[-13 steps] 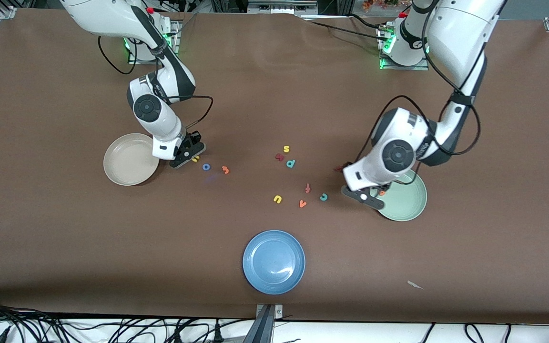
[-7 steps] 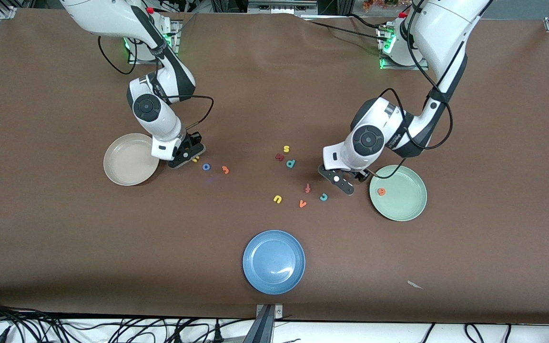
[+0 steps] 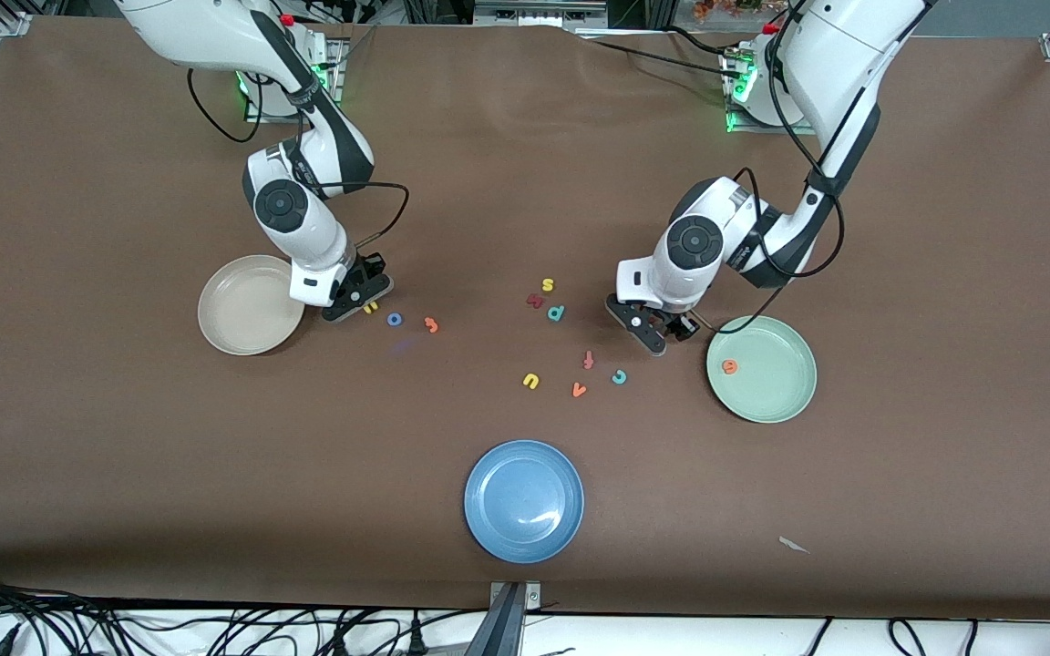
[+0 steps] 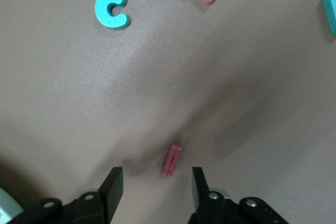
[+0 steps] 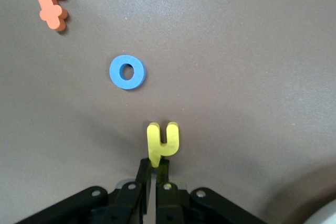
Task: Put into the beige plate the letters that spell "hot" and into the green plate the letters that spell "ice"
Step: 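Grasp the pink i with the left gripper while the right gripper lifts, then place the yellow letter in the beige plate with the right gripper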
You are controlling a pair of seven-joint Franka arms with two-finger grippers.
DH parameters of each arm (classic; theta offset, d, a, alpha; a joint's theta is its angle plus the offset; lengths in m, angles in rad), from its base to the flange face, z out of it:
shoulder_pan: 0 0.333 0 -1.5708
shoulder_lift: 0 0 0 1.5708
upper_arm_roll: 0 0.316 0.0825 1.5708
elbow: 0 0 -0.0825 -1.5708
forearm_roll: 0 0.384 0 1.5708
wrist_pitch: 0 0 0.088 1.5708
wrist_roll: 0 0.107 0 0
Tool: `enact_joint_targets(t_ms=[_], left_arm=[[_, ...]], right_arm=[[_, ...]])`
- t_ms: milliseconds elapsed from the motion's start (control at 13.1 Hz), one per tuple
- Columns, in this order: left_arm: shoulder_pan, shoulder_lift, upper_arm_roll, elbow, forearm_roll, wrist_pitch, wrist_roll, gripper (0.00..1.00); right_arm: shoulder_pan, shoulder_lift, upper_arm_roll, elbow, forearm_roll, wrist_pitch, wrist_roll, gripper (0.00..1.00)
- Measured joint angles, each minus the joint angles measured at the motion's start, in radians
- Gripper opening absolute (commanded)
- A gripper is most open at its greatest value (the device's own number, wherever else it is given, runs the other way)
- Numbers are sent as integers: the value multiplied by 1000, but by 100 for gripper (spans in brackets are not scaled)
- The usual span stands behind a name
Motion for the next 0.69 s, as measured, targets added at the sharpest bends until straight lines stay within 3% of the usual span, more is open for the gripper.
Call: enact_joint_targets(t_ms=[305,533,685], left_arm=[[0,5,-1,-9,16,40,5,58],[-1,6,-2,-18,16,51,9,33],[-6,7,-3,-21,19,52,14,26]], right_arm=[[0,-9,0,10,0,4,47,0],[0,-58,-30,28,0,-9,87,0],[-2,-113,-101,35,1,-76,91,0]])
